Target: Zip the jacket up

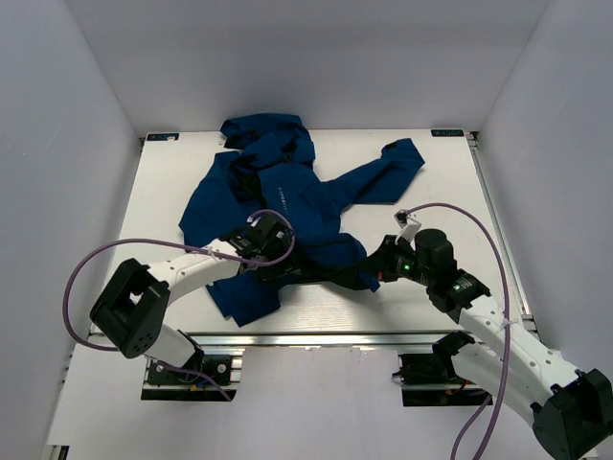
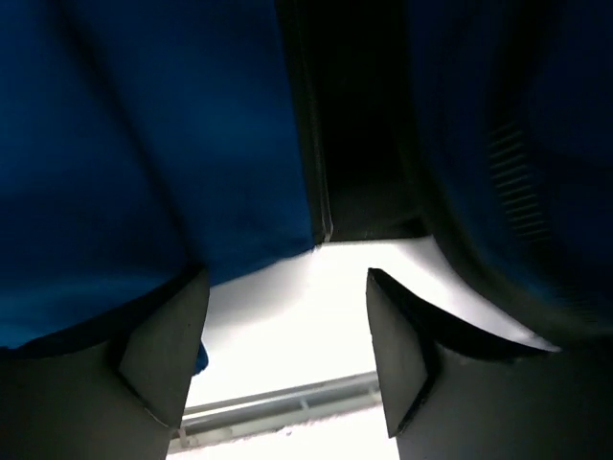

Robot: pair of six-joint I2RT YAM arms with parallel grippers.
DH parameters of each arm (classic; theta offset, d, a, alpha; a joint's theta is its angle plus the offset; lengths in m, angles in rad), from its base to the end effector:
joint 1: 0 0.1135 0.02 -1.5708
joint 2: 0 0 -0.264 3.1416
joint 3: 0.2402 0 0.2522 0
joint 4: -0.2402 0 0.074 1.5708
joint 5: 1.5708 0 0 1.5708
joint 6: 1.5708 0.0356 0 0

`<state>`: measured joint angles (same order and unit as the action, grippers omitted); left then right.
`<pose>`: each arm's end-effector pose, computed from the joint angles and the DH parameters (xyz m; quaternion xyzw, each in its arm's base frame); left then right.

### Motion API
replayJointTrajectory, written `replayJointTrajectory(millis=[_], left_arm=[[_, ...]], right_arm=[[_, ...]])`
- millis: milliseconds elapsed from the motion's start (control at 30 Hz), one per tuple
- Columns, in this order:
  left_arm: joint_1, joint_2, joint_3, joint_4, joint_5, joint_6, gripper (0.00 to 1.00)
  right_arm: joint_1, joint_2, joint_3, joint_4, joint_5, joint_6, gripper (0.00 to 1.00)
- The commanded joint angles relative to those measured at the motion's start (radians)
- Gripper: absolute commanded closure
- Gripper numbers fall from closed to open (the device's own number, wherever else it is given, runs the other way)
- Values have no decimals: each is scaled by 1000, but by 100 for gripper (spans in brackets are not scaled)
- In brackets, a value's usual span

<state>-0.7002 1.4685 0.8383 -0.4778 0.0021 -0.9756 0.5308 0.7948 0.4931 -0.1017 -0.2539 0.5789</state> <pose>0.2104 -0.1774 0.1822 -0.1334 0.9642 -0.1711 0.1527 0.1564 0.1022 0.2438 -0.0498 0.8292 0.3778 0.4090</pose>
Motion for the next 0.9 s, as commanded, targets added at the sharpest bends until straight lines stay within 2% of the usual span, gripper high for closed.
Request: replayJointTrajectory(millis=[0, 400, 600, 700, 833, 867], left_arm=[[-2, 10, 73, -68, -126, -31, 25], [-2, 154, 139, -65, -108, -18, 34], [-2, 161, 102, -30, -77, -18, 44], [-2, 159, 91, -33, -74, -17, 52], [-2, 154, 100, -41, -82, -12, 45], [-2, 148, 102, -47, -82, -14, 37]], right_arm=[[-5, 14, -8, 66, -47, -5, 100], [-15, 37, -11, 82, -58, -5, 100], [-28, 41, -19, 82, -56, -4, 100], [-34, 38, -27, 86, -58, -4, 100], [-38, 49, -28, 91, -84, -2, 100], [-38, 53, -28, 91, -87, -1, 100]])
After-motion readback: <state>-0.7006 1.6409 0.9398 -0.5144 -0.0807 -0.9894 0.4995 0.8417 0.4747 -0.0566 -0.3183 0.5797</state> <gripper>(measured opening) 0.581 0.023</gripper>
